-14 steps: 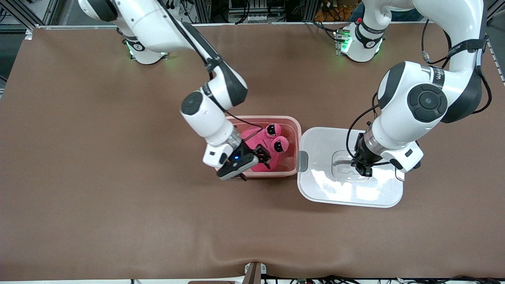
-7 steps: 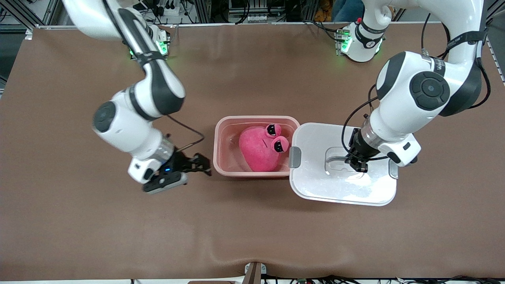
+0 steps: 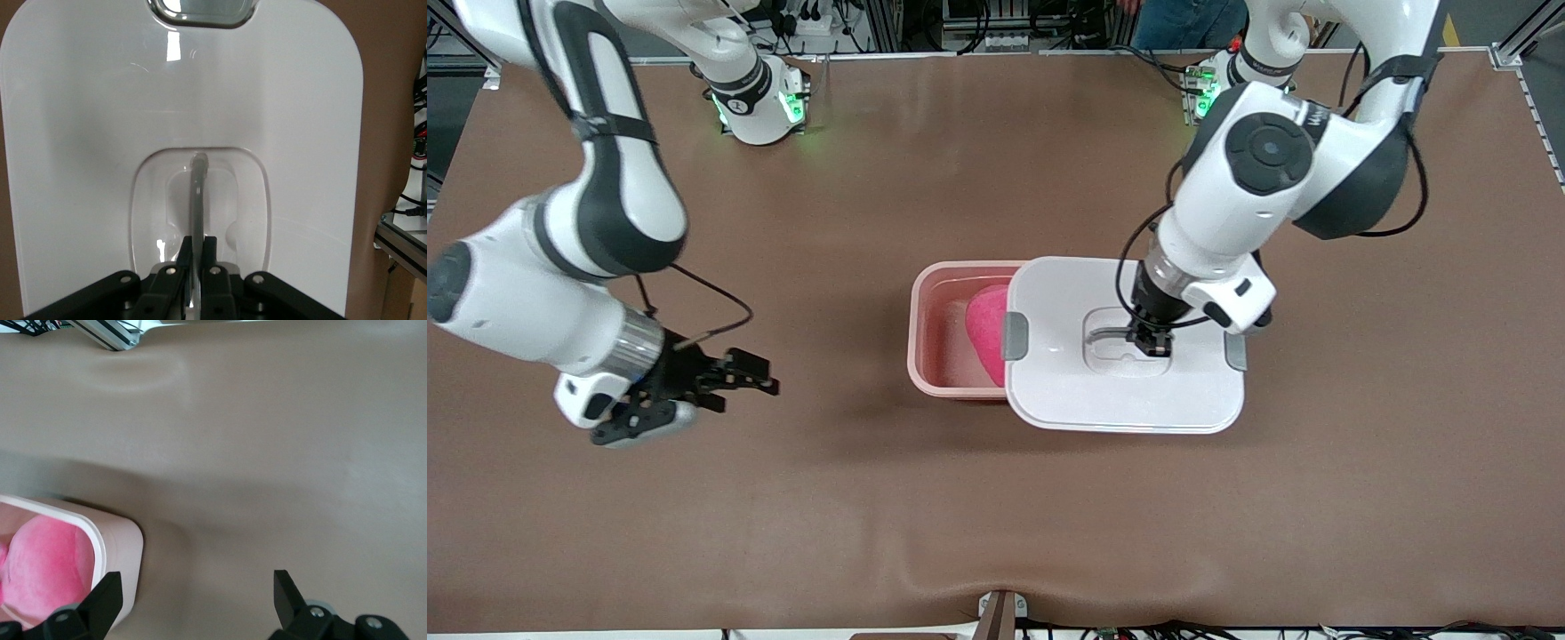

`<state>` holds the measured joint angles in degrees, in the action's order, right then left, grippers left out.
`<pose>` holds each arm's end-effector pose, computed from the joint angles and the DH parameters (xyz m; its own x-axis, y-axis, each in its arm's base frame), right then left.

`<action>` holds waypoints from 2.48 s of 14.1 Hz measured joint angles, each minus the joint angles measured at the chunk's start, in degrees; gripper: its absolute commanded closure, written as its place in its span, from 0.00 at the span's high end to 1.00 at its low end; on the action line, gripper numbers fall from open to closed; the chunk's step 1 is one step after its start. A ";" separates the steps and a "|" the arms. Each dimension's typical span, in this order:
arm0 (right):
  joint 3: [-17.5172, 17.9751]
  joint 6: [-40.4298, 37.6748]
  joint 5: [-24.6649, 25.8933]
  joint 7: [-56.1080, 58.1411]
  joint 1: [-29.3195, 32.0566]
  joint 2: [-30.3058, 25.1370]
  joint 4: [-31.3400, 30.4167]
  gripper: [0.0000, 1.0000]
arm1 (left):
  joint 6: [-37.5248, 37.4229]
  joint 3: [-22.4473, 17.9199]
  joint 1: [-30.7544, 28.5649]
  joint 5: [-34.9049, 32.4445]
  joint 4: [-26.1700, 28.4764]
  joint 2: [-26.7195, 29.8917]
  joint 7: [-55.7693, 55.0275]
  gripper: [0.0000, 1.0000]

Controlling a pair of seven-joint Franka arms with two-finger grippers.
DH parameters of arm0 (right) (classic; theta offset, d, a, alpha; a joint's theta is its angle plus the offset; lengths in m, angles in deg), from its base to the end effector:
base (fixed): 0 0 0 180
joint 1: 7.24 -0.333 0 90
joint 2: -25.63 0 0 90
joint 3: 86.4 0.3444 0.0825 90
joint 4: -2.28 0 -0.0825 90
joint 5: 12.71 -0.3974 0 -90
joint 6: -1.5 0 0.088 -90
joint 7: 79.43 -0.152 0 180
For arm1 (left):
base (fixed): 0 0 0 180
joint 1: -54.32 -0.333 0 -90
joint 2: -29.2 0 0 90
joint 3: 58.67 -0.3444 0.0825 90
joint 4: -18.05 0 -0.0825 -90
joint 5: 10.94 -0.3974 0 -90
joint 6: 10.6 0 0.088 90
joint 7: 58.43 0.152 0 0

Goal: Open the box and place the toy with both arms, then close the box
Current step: 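Carry the lid over the box with the left gripper while the right gripper retracts, then lower the lid onto the box and press it down with the left gripper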

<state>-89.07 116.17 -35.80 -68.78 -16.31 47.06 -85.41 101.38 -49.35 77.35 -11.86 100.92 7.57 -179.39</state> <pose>0.7006 0.1227 0.4357 0.9833 0.1250 0.1327 0.1632 -0.9276 -0.3362 0.6138 -0.3677 0.4668 0.0189 0.9941 -0.1072 0.9956 -0.0089 0.0928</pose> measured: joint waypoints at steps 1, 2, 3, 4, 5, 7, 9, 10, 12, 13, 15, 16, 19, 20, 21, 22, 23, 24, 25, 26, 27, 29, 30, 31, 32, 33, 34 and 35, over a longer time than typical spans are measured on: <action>0.00 -1.87 1.20 0.08 1.38 -1.11 -0.02 1.00 | 0.36 -0.03 0.94 -0.27 -0.28 -0.47 -1.51 0.00; 0.02 -3.56 2.98 0.09 2.62 -2.18 -0.04 1.00 | 0.62 -0.04 1.91 -0.64 -0.70 -1.06 -3.12 0.00; 0.03 -5.31 4.77 0.09 3.73 -3.22 -0.08 1.00 | 0.84 -0.06 2.89 -1.04 -1.08 -1.75 -4.55 0.00; 0.03 -7.21 6.45 0.09 4.75 -4.16 -0.11 1.00 | 1.20 -0.07 3.81 -1.71 -1.41 -2.46 -5.81 0.00; 0.03 -8.96 8.07 0.09 5.60 -5.04 -0.14 1.00 | 1.78 -0.08 4.70 -2.66 -1.71 -3.24 -7.39 0.00; 0.03 -12.37 11.77 0.11 6.69 -7.16 -0.16 1.00 | 2.61 -0.11 6.62 -4.68 -2.67 -4.81 -11.08 0.00; 0.08 -15.77 15.25 0.10 6.80 -9.92 -0.18 1.00 | 2.76 -0.14 8.85 -7.20 -3.78 -6.52 -14.64 0.00; 0.11 -17.33 16.60 0.09 6.80 -11.41 -0.20 1.00 | 2.82 -0.15 10.01 -8.60 -4.31 -7.49 -16.67 0.00; 0.02 -20.99 18.18 -0.01 7.15 -14.32 -0.24 1.00 | 3.53 -0.17 11.77 -9.76 -5.32 -9.36 -18.91 0.00; -0.02 -22.81 18.52 -0.02 7.76 -15.64 -0.28 1.00 | 4.08 -0.18 12.38 -9.81 -5.79 -10.10 -19.31 0.00; -0.07 -25.56 19.49 0.00 9.57 -17.86 -0.34 1.00 | 5.04 -0.21 13.03 -9.86 -6.28 -11.18 -19.71 0.00; -0.11 -27.19 20.45 0.00 10.17 -18.84 -0.35 1.00 | 5.19 -0.21 13.16 -9.86 -6.39 -11.48 -19.71 0.00; 0.02 -31.61 21.86 -2.49 10.39 -21.30 -0.47 1.00 | 5.23 -0.17 13.80 -9.87 -6.43 -11.67 -19.71 0.00; 0.15 -32.36 21.92 -3.79 10.39 -21.71 -0.54 1.00 | 5.23 -0.16 14.27 -9.87 -6.43 -11.69 -19.71 0.00; 0.31 -32.59 21.94 -4.81 10.39 -22.00 -0.61 1.00 | 5.23 -0.16 14.77 -9.87 -6.43 -11.80 -19.72 0.00; 0.50 -32.64 21.95 -5.46 10.38 -22.25 -0.77 1.00 | 5.23 -0.16 15.21 -9.87 -6.43 -11.98 -19.77 0.00; 0.64 -32.61 21.95 -5.74 10.38 -22.51 -1.02 1.00 | 5.22 -0.16 15.45 -9.87 -6.43 -12.20 -19.79 0.00; 0.71 -32.47 21.95 -5.87 10.38 -22.88 -1.53 1.00 | 5.23 -0.18 15.57 -9.87 -6.43 -12.47 -19.79 0.00; 0.71 -32.22 21.95 -5.92 10.38 -23.31 -2.22 1.00 | 5.23 -0.19 15.68 -9.87 -6.43 -12.78 -19.79 0.00; 0.70 -31.92 21.85 -5.94 10.38 -23.73 -2.91 1.00 | 5.23 -0.19 15.78 -9.90 -6.43 -13.06 -19.79 0.00; 0.68 -31.55 21.67 -5.98 10.38 -24.09 -3.58 1.00 | 5.23 -0.19 15.85 -9.95 -6.43 -13.26 -19.79 0.00; 0.44 -30.21 21.34 -5.98 10.38 -24.37 -4.25 1.00 | 5.23 -0.19 15.91 -10.12 -6.44 -13.32 -19.79 0.00; 0.31 -29.59 21.27 -5.95 10.38 -24.38 -4.46 1.00 | 5.22 -0.19 15.94 -10.17 -6.43 -13.33 -19.79 0.00; 0.22 -29.30 21.24 -5.93 10.38 -24.38 -4.63 1.00 | 5.21 -0.19 16.00 -10.18 -6.43 -13.35 -19.79 0.00; 0.17 -29.20 21.23 -5.93 10.38 -24.38 -4.79 1.00 | 5.21 -0.19 16.11 -10.19 -6.42 -13.38 -19.79 0.00; 0.11 -29.12 21.22 -5.92 10.38 -24.38 -4.93 1.00 | 5.21 -0.18 16.27 -10.20 -6.40 -13.44 -19.79 0.00; 0.05 -29.10 21.22 -5.90 10.38 -24.38 -5.04 1.00 | 5.20 -0.18 16.43 -10.27 -6.37 -13.53 -19.79 0.00; 0.01 -29.09 21.22 -5.88 10.38 -24.38 -5.11 1.00 | 5.20 -0.18 16.56 -10.76 -6.36 -13.68 -19.79 0.00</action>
<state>-89.07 87.08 -14.58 -74.66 -5.92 22.68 -90.52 106.58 -49.53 93.91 -22.62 94.56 -6.11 -199.17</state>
